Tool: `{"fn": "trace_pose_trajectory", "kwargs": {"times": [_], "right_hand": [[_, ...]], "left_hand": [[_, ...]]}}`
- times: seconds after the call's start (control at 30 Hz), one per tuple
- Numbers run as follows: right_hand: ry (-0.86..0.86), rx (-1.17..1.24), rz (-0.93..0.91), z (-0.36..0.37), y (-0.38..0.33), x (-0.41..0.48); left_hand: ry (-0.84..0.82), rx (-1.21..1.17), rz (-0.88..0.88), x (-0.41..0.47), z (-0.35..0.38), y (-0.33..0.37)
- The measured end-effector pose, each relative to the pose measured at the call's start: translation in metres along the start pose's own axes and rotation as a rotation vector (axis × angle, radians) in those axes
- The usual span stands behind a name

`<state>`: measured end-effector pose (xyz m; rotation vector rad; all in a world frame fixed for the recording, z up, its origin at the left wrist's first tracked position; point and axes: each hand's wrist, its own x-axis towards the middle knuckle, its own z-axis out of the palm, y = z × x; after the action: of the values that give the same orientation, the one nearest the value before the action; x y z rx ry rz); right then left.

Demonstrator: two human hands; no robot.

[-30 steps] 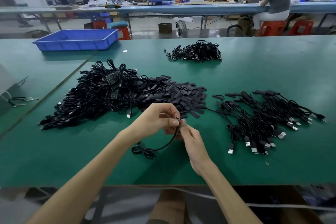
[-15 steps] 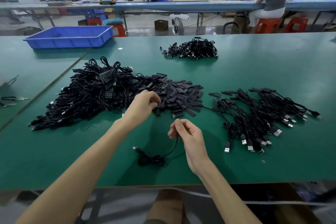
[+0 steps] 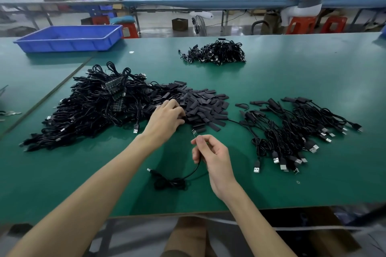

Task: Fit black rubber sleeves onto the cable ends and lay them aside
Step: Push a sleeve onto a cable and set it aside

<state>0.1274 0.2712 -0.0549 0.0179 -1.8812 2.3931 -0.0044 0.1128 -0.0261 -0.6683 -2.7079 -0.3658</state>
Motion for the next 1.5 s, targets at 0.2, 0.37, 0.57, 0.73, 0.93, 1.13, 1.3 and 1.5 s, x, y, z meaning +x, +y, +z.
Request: {"fn": "trace_pose_trajectory", "kwargs": {"times": [0.2,0.37,0.57,0.73,0.93,1.13,1.3,1.5], "right_hand": [[0.063,0.005,0.026,0.002,0.006,0.004],[0.064,-0.043,-0.002,0.002,0.010,0.005],[0.033,-0.076,-0.053,0.001,0.009,0.001],[-0.005,-0.109,-0.074,0.001,0.007,0.000],[-0.014,-0.121,-0.081,0.000,0.007,-0.001],[-0.029,-0.146,-0.086,0.001,0.009,-0.001],[-0.044,-0.182,-0.082,0.000,0.010,-0.001],[-0.038,-0.204,-0.083,0.000,0.010,-0.001]], "left_hand": [[0.054,-0.274,0.059,-0.032,-0.026,0.010],[0.030,-0.409,0.046,-0.062,-0.036,0.009],[0.069,-0.429,0.053,-0.081,-0.038,0.009],[0.074,-0.422,0.052,-0.085,-0.037,0.012],[0.070,-0.411,0.077,-0.085,-0.037,0.014],[0.054,-0.374,0.113,-0.087,-0.040,0.013],[-0.008,-0.345,0.145,-0.086,-0.044,0.009],[-0.045,-0.328,0.162,-0.087,-0.045,0.011]]}}
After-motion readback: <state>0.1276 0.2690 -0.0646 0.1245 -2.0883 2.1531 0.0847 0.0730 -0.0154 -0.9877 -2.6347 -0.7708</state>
